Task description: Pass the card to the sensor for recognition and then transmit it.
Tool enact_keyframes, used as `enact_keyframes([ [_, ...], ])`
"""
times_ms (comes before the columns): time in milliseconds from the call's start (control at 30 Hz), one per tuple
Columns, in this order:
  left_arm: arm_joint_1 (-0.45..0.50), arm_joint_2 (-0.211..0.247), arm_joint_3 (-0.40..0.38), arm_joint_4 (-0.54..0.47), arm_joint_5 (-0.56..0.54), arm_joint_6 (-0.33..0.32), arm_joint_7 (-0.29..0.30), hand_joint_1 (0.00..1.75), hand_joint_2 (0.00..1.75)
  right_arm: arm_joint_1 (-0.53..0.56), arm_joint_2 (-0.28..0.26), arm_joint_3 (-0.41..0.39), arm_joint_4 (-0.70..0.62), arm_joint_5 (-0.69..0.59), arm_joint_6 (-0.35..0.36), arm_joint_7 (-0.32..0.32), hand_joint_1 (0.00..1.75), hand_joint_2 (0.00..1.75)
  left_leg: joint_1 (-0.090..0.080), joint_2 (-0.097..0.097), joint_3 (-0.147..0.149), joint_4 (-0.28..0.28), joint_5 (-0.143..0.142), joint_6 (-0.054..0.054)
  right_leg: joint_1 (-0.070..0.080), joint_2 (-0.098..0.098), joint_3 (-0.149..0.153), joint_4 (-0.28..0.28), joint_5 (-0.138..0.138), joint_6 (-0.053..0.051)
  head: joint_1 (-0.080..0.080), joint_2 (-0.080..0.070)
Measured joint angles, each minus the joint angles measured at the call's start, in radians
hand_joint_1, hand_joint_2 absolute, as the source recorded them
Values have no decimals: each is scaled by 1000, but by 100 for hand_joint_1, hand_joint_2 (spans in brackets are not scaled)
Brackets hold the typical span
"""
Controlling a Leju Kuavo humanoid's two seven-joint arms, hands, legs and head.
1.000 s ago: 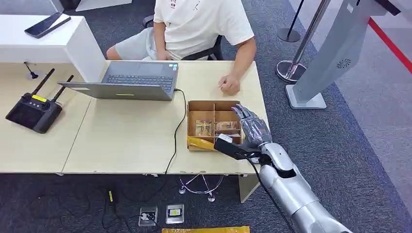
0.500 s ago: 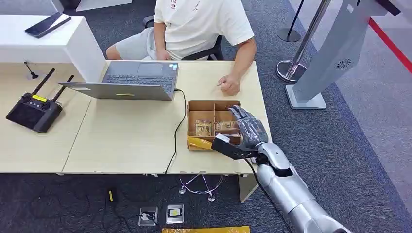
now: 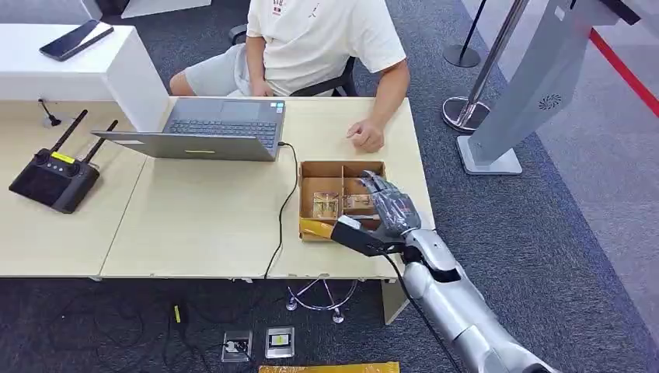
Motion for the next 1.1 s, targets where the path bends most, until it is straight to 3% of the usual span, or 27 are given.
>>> enact_keyframes([
  [133, 0, 0, 0, 0, 0, 0, 0, 0, 175, -2, 0, 0, 9, -6, 4, -3, 150, 175, 0, 0, 0, 0, 0, 0, 0, 0, 0, 0, 0, 0, 0, 0],
  [267, 0, 0, 0, 0, 0, 0, 0, 0, 175, -8, 0, 0, 19, -13, 6, -3, 145, 175, 0, 0, 0, 0, 0, 0, 0, 0, 0, 0, 0, 0, 0, 0],
  [300, 0, 0, 0, 0, 0, 0, 0, 0, 175, -10, 0, 0, 22, -14, 7, -3, 131, 175, 0, 0, 0, 0, 0, 0, 0, 0, 0, 0, 0, 0, 0, 0],
  [467, -1, 0, 0, 0, 0, 0, 0, 0, 175, -13, 0, 1, 27, -16, 12, -3, 120, 175, 0, 0, 0, 0, 0, 0, 0, 0, 0, 0, 0, 0, 0, 0],
  [533, -1, 0, 0, 0, 1, 0, 0, 0, 175, -14, 0, 1, 27, -19, 15, -3, 126, 175, 0, 0, 0, 0, 0, 0, 0, 0, 0, 0, 0, 0, 0, 0],
  [600, -1, 0, 0, 0, 1, 0, 0, 0, 175, -15, 0, 1, 27, -19, 16, -3, 152, 175, 0, 0, 0, 0, 0, 0, 0, 0, 0, 0, 0, 0, 0, 0],
  [633, -1, 0, 0, 0, 2, 0, 0, 0, 175, -16, 0, 2, 27, -20, 16, -3, 152, 175, 0, 0, 0, 0, 0, 0, 0, 0, 0, 0, 0, 0, 0, 0],
  [700, -1, 0, 0, 0, 3, 0, 0, 0, 175, -17, 0, 2, 27, -22, 16, -3, 175, 175, 0, 0, 0, 0, 0, 0, 0, 0, 0, 0, 0, 0, 0, 0],
  [1100, 0, 0, 0, 0, -1, 2, -3, 0, 175, -65, -12, -5, -1, -67, -6, -2, 175, 175, 0, 0, 0, 0, 0, 0, 0, 0, 0, 0, 0, 0, 0, 0],
])
